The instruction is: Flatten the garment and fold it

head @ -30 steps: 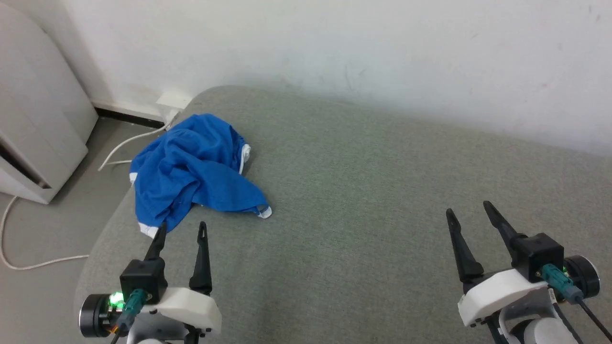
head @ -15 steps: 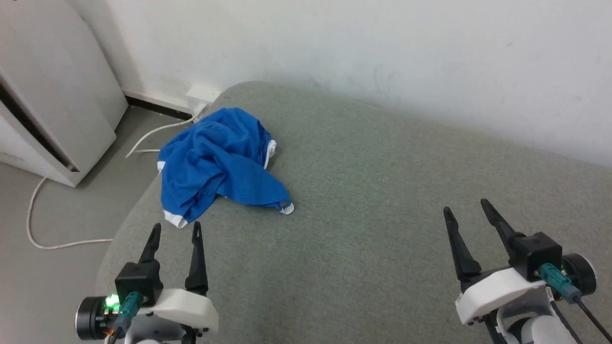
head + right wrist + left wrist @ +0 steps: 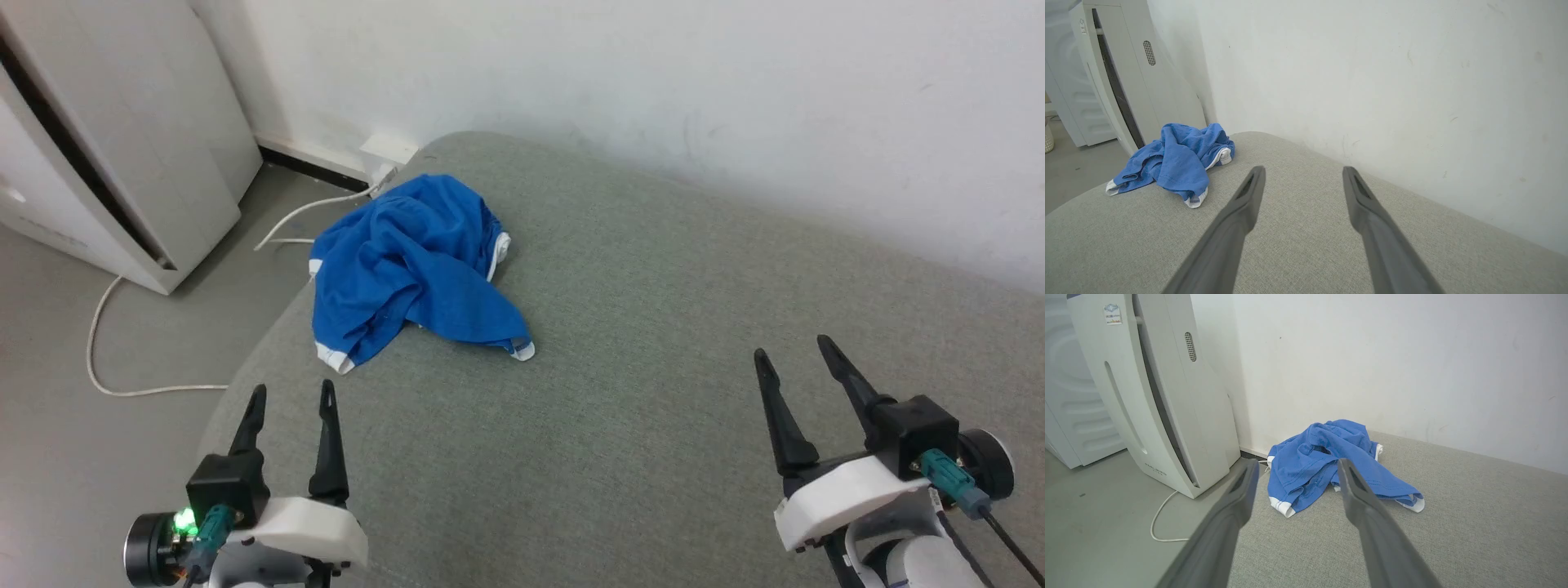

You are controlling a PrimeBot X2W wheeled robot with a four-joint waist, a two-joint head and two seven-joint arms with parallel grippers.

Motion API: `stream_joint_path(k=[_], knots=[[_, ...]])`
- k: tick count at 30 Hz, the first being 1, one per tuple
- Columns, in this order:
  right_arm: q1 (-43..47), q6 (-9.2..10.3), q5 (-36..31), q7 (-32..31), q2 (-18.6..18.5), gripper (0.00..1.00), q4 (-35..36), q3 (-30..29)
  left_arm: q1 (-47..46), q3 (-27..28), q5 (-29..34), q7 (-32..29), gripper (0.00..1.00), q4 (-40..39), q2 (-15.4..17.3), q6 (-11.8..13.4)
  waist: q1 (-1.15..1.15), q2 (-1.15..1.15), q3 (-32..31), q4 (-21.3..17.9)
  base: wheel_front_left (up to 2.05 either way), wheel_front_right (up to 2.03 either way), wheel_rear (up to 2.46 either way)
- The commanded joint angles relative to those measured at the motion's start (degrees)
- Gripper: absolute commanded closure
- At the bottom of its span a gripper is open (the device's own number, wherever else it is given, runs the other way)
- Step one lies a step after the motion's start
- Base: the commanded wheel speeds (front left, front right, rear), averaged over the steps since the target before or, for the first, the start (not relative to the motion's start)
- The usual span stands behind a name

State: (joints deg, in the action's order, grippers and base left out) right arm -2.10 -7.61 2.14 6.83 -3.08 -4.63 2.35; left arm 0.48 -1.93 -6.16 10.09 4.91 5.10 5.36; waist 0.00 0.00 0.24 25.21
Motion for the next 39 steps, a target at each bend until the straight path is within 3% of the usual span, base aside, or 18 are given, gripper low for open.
stream_joint_path(k=[1, 26, 33, 39], knots=[[-1.11, 0.09, 0.48, 0.55, 0.14, 0.0, -0.24, 0.14, -1.04, 0.24, -0.47, 0.61, 0.0, 0.31, 0.39, 0.55, 0.0, 0.0, 0.09, 0.71, 0.0, 0.0, 0.0], [-2.18, 0.11, 1.65, 2.22, 0.18, 0.0, -0.72, 0.59, -0.89, 0.18, -2.35, 3.49, 0.0, 1.18, 0.3, 2.37, 0.0, 0.0, 0.49, 6.82, 0.0, 0.0, 0.0], [-3.24, 0.11, 0.9, 1.92, 0.2, 0.0, -0.05, 0.53, -5.49, -0.34, -5.83, 3.4, 0.0, 2.77, 0.7, -0.78, 0.0, 0.0, 3.28, 7.45, 0.0, 0.0, 0.0], [-6.72, 0.12, -1.86, -0.37, 0.21, 0.0, 3.31, 0.48, -17.51, -0.82, -9.92, -4.27, 0.0, 6.53, 2.87, -4.8, 0.0, 0.0, 12.04, 5.11, 0.0, 0.0, 0.0]])
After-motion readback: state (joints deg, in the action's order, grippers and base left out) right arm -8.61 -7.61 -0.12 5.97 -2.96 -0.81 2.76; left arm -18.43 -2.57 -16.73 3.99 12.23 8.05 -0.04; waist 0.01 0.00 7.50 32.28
